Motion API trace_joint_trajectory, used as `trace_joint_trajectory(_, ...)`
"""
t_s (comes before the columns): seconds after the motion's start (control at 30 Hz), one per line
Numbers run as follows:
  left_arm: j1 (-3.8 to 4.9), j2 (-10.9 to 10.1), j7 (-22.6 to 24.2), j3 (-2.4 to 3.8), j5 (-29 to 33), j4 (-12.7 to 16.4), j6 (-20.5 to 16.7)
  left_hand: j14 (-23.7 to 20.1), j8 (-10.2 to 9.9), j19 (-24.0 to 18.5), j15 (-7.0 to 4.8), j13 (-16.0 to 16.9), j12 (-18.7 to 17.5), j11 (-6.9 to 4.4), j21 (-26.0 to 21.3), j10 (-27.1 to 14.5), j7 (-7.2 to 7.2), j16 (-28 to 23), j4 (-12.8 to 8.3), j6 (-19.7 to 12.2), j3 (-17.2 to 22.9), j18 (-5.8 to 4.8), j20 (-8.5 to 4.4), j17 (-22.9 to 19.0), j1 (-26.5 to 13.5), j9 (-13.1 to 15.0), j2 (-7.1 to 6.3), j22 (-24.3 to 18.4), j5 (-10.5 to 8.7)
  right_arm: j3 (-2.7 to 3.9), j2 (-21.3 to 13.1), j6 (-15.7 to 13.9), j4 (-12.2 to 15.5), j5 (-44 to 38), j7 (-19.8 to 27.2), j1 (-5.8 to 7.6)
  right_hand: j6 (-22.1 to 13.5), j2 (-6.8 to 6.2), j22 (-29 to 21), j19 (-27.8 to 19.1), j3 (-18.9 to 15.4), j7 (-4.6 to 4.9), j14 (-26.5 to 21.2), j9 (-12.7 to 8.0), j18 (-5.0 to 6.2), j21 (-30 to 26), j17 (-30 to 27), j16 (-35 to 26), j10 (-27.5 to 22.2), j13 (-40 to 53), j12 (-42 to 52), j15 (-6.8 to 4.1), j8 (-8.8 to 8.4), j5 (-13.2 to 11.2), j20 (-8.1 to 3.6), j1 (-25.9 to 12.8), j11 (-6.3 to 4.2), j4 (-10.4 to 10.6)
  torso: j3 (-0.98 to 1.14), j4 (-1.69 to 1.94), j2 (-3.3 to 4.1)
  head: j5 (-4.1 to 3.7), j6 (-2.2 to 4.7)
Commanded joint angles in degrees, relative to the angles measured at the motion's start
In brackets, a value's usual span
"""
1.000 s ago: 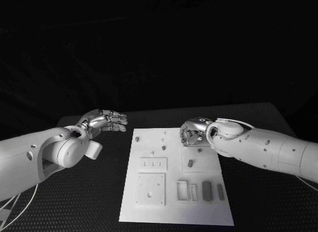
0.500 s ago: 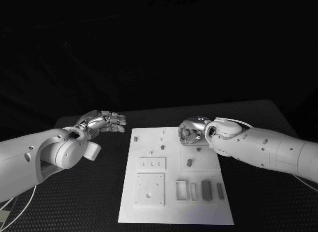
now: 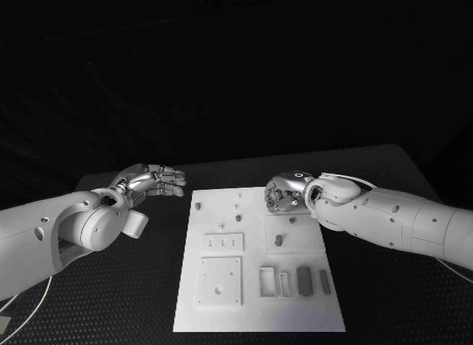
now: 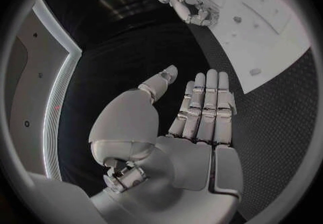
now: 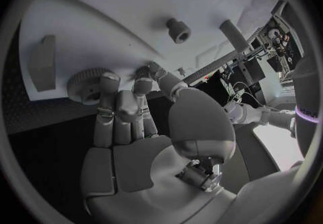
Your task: Assemble the parts on the task board
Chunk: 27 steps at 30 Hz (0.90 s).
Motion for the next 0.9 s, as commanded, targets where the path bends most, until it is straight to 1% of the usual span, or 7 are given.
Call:
trace_joint_trajectory(0.03, 0.03, -0.02, 0.63, 0.05, -0.01, 0.0, 0.62, 0.36, -0.35, 0.02, 0.13, -0.09, -0.36, 0.39, -0.25, -0.16, 0.65, -0.22, 0.18, -0.33, -0.33, -0.13, -0.17, 0.07, -0.78, -0.04, -0.02, -0.06, -0.34, -0.57, -0.48, 3.01, -0.55, -0.98, -1.82, -0.81, 0.05, -0.66, 1.42, -0.27, 0.11, 0.19, 0.16, -0.1, 0.84, 0.37, 0.07, 0.41, 0.45, 0.14, -0.23, 0.13, -0.29, 0.04, -0.14, -0.49, 0.08, -0.01, 0.12, 1.42, 0.15, -0.07, 0.04)
trace_joint_trajectory(0.23, 0.03, -0.01, 0.63, 0.05, 0.0, 0.01, 0.57, 0.35, -0.4, 0.02, 0.13, -0.11, -0.42, 0.4, -0.29, -0.17, 0.63, -0.27, 0.16, -0.37, -0.34, -0.16, -0.19, 0.1, -0.81, -0.04, -0.07, -0.06, -0.35, -0.57, -0.62, 2.69, -0.36, -0.98, -2.12, -0.81, -1.98, -2.28, 1.33, -0.41, -0.13, 0.74, 0.07, -0.61, 0.84, 0.6, 0.11, 0.38, 0.39, 0.51, -0.58, 0.56, -1.63, 0.05, -0.17, -1.86, 0.58, 0.23, 0.19, 1.45, 0.26, -0.1, 0.14)
trace_joint_trajectory(0.33, 0.03, -0.02, 0.64, 0.04, 0.0, 0.01, 0.59, 0.35, -0.43, 0.02, 0.13, -0.11, -0.44, 0.41, -0.3, -0.17, 0.62, -0.29, 0.15, -0.4, -0.34, -0.17, -0.2, 0.11, -0.82, -0.04, -0.09, -0.07, -0.36, -0.57, -0.68, 2.83, -0.34, -0.98, -2.16, -0.81, -2.44, -2.57, 1.3, -0.45, -0.05, 0.93, 0.04, -0.75, 0.84, 0.64, 0.12, 0.36, 0.34, 0.65, -0.68, 0.75, -1.94, 0.05, -0.23, -2.2, 0.76, 0.25, 0.24, 1.51, 0.33, -0.14, 0.17)
trace_joint_trajectory(0.53, 0.03, -0.07, 0.64, 0.04, 0.06, -0.04, 0.56, 0.36, -0.47, 0.03, 0.13, -0.12, -0.48, 0.42, -0.33, -0.15, 0.6, -0.32, 0.16, -0.43, -0.36, -0.19, -0.21, 0.14, -0.86, -0.04, -0.1, -0.07, -0.38, -0.57, -0.84, 2.92, -0.23, -0.98, -2.05, -0.82, -2.42, -2.52, 1.3, -0.46, 0.13, 0.97, 0.05, -0.77, 0.84, 0.68, 0.13, 0.38, 0.36, 0.76, -0.71, 0.81, -1.97, 0.06, -0.28, -2.16, 0.81, 0.18, 0.35, 1.45, 0.41, -0.15, 0.3)
trace_joint_trajectory(0.73, 0.03, -0.05, 0.65, 0.04, 0.06, -0.06, 0.48, 0.37, -0.5, 0.04, 0.13, -0.13, -0.51, 0.42, -0.35, -0.14, 0.59, -0.34, 0.16, -0.45, -0.37, -0.21, -0.22, 0.16, -0.89, -0.03, -0.1, -0.07, -0.4, -0.57, -0.92, 3.0, -0.1, -0.98, -1.94, -0.84, -2.07, -2.33, 1.31, -0.46, 0.41, 0.95, 0.09, -0.7, 0.84, 0.78, 0.18, 0.44, 0.42, 0.96, -0.73, 0.81, -1.82, 0.05, -0.33, -2.06, 0.8, 0.09, 0.41, 1.52, 0.53, -0.22, 0.41)
trace_joint_trajectory(0.8, 0.03, -0.03, 0.66, 0.04, 0.06, -0.07, 0.5, 0.37, -0.5, 0.04, 0.13, -0.13, -0.52, 0.42, -0.35, -0.14, 0.58, -0.35, 0.16, -0.45, -0.36, -0.21, -0.22, 0.17, -0.89, -0.03, -0.1, -0.07, -0.4, -0.57, -0.94, 3.13, -0.02, -0.98, -1.94, -0.85, -1.78, -2.05, 1.32, -0.45, 0.64, 0.89, 0.13, -0.65, 0.84, 0.86, 0.21, 0.5, 0.48, 1.09, -0.73, 0.78, -1.69, 0.06, -0.37, -1.87, 0.75, 0.02, 0.41, 1.53, 0.54, -0.21, 0.42)
trace_joint_trajectory(0.9, 0.03, -0.02, 0.65, 0.04, 0.07, -0.12, 0.52, 0.37, -0.51, 0.05, 0.12, -0.13, -0.53, 0.42, -0.35, -0.13, 0.58, -0.35, 0.16, -0.45, -0.36, -0.22, -0.23, 0.18, -0.9, -0.03, -0.09, -0.07, -0.4, -0.57, -0.98, 3.43, -0.02, -1.11, -1.91, -0.86, -0.85, -1.05, 1.36, -0.45, 1.23, 0.65, 0.2, -0.41, 0.84, 1.06, 0.29, 0.64, 0.67, 1.35, -0.7, 0.59, -1.21, 0.05, -0.45, -1.03, 0.53, -0.16, 0.42, 1.6, 0.57, -0.25, 0.29)
